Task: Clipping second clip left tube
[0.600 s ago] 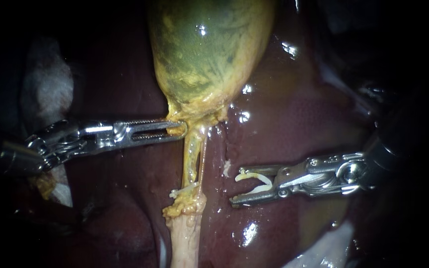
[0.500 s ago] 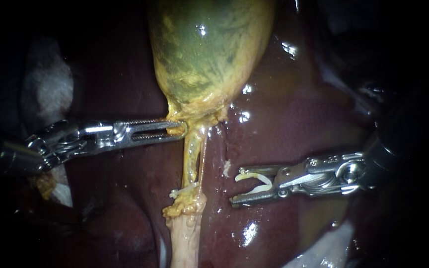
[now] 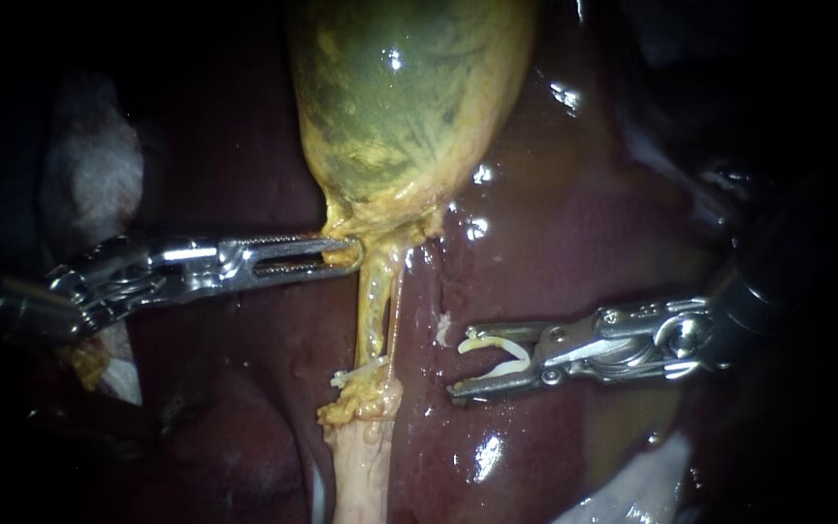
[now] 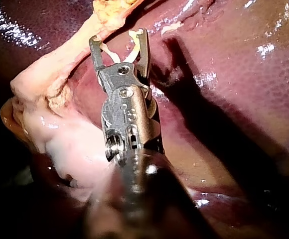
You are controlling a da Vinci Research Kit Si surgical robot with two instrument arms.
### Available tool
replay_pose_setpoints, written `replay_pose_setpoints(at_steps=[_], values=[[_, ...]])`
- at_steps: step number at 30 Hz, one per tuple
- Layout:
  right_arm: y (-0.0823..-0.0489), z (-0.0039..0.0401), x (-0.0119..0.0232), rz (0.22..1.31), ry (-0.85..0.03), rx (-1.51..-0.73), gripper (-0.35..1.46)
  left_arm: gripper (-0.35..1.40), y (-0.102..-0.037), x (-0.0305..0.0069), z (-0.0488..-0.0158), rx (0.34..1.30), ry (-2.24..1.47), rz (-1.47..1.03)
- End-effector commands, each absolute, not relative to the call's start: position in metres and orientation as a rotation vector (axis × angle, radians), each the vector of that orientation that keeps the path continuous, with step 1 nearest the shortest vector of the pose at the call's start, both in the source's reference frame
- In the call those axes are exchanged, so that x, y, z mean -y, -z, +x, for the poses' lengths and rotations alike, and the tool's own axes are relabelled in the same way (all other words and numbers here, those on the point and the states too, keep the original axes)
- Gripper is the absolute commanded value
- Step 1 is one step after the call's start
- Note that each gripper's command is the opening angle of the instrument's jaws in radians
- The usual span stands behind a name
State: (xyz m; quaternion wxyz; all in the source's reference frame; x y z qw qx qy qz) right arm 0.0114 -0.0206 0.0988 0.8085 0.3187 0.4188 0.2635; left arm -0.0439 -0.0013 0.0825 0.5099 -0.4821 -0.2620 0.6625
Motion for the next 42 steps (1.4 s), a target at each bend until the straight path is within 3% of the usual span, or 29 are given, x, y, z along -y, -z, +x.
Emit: replay_pose_setpoints(at_steps=[1, 7, 13, 22, 29, 42], values=[[-0.0987, 0.0117, 0.0207, 0.682, -0.564, -0.895, 0.6, -0.35, -0.082, 0.0011, -0.0436, 0.633, -1.593, -1.159], [-0.0984, 0.0129, 0.0205, 0.685, -0.581, -0.921, 0.6, -0.35, -0.0788, -0.0007, -0.0414, 0.632, -1.578, -1.141], [-0.0976, 0.0146, 0.0197, 0.719, -0.658, -0.956, 0.6, -0.35, -0.076, -0.002, -0.0395, 0.63, -1.568, -1.126], [-0.097, 0.0176, 0.0187, 0.758, -0.76, -0.963, 0.59, -0.35, -0.0753, -0.0018, -0.0391, 0.629, -1.566, -1.123], [-0.0984, 0.0204, 0.0187, 0.818, -0.776, -0.947, 0.59, -0.35, -0.0753, -0.0017, -0.0391, 0.629, -1.568, -1.12], [-0.1026, 0.0225, 0.0203, 0.829, -0.813, -0.937, 0.58, -0.35, -0.0748, -0.0015, -0.0393, 0.627, -1.567, -1.119]])
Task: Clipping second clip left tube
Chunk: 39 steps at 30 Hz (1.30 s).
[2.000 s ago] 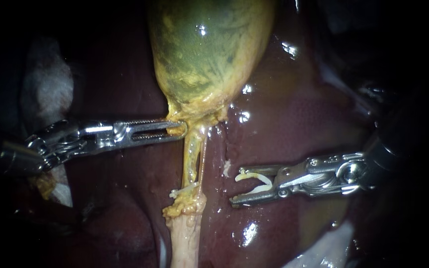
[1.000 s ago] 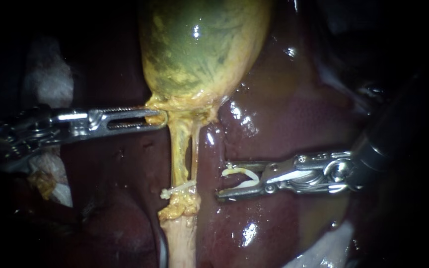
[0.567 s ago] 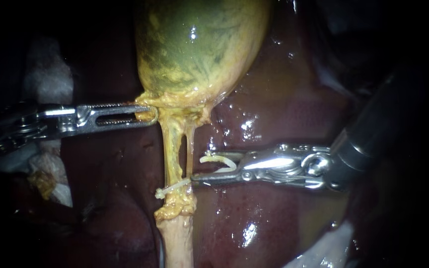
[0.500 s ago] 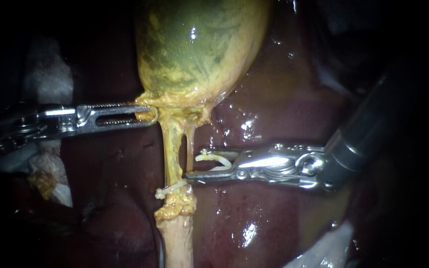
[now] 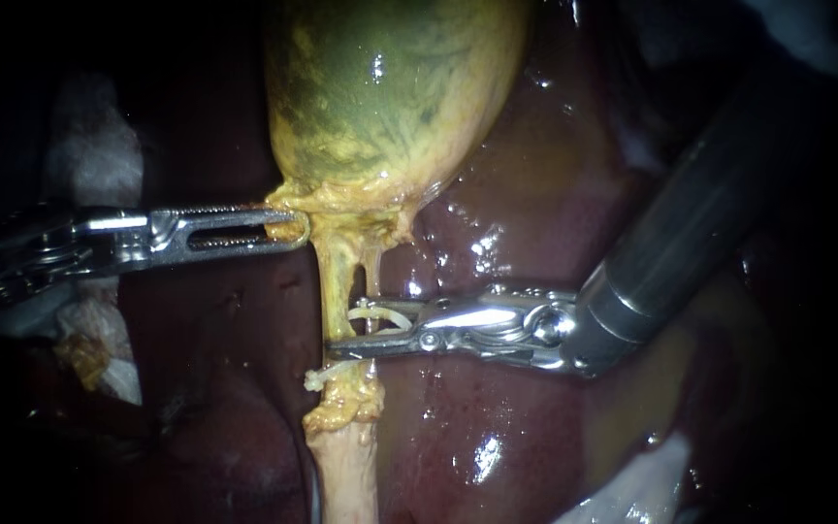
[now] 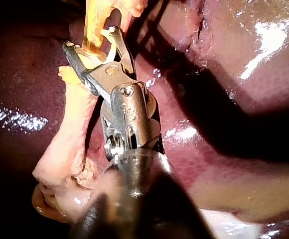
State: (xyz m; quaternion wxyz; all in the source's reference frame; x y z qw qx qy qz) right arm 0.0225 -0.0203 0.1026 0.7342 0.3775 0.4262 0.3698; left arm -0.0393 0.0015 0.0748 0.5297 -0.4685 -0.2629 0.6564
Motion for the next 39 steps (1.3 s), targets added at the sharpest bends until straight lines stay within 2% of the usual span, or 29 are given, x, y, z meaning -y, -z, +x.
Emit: replay_pose_setpoints(at_steps=[1, 19, 27, 39], values=[[-0.1029, 0.0225, 0.0204, 0.827, -0.812, -0.938, 0.58, -0.35, -0.0748, -0.0015, -0.0393, 0.627, -1.567, -1.118], [-0.1036, 0.0251, 0.0208, 0.822, -0.818, -0.942, 0.55, -0.35, -0.0745, -0.0013, -0.0397, 0.624, -1.566, -1.117], [-0.1036, 0.0254, 0.0208, 0.776, -0.757, -0.845, 0.55, -0.35, -0.0744, -0.0013, -0.0397, 0.624, -1.565, -1.117], [-0.1036, 0.0263, 0.0204, 0.773, -0.725, -0.838, 0.51, -0.35, -0.0744, -0.0013, -0.0398, 0.624, -1.565, -1.117]])
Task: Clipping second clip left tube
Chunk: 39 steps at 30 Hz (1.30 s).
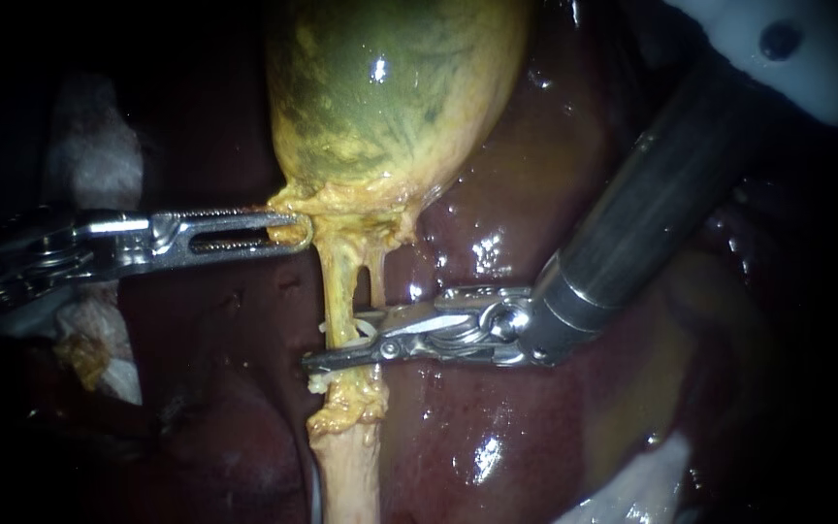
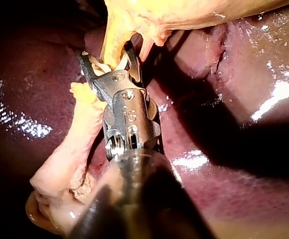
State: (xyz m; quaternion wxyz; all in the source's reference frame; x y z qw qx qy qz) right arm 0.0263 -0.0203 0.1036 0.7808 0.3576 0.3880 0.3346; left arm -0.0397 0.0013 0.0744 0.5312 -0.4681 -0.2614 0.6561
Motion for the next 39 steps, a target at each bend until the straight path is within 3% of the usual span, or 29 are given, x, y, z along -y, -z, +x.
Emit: replay_pose_setpoints(at_steps=[1, 15, 18, 22, 28, 39], values=[[-0.1037, 0.0265, 0.0204, 0.775, -0.724, -0.837, 0.5, -0.35, -0.0744, -0.0013, -0.0398, 0.624, -1.565, -1.117], [-0.1042, 0.0273, 0.0207, 0.801, -0.686, -0.815, 0.4, -0.35, -0.0744, -0.0013, -0.0398, 0.623, -1.565, -1.117], [-0.1044, 0.0272, 0.0207, 0.806, -0.678, -0.806, 0.31, -0.35, -0.0744, -0.0012, -0.0398, 0.623, -1.565, -1.117], [-0.1045, 0.0272, 0.0206, 0.804, -0.666, -0.768, -0.06, -0.35, -0.0743, -0.0012, -0.0398, 0.623, -1.565, -1.117], [-0.1049, 0.0271, 0.0203, 0.824, -0.641, -0.749, -0.31, -0.35, -0.0743, -0.0012, -0.0398, 0.623, -1.565, -1.116], [-0.1051, 0.027, 0.0201, 0.817, -0.658, -0.743, -0.35, -0.35, -0.0743, -0.0012, -0.0399, 0.624, -1.567, -1.114]])
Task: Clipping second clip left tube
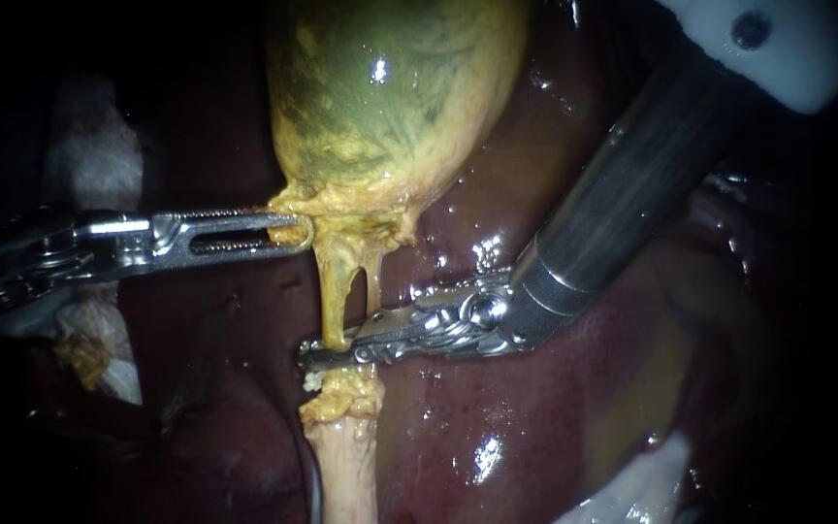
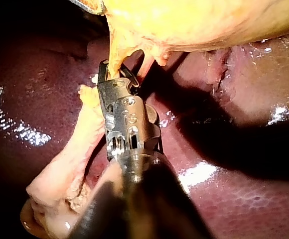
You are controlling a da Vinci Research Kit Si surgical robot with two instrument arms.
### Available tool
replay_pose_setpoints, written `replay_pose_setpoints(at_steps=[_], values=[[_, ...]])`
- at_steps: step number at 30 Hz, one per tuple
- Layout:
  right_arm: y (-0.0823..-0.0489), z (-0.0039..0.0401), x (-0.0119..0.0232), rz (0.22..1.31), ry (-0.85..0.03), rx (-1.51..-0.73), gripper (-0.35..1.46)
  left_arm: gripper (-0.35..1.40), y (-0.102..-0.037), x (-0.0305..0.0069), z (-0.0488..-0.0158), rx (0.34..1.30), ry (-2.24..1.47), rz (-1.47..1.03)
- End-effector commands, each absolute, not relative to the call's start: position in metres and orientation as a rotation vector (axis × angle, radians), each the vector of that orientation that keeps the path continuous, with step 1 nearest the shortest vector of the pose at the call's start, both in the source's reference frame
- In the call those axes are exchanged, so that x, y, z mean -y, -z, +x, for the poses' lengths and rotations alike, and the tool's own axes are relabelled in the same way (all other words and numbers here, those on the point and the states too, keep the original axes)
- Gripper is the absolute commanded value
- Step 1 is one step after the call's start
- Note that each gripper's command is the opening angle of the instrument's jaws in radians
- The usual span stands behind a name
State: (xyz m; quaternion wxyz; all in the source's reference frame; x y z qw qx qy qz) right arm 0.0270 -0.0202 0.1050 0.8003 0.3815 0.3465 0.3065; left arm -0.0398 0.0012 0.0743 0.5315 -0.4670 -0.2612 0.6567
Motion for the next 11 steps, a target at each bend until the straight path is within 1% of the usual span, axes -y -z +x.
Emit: replay_pose_setpoints(at_steps=[1, 11], values=[[-0.1051, 0.027, 0.0201, 0.817, -0.658, -0.743, -0.35, -0.35, -0.0743, -0.0012, -0.0399, 0.624, -1.567, -1.114], [-0.1051, 0.027, 0.0201, 0.82, -0.663, -0.741, -0.35, -0.35, -0.0744, -0.0012, -0.0399, 0.624, -1.569, -1.111]])
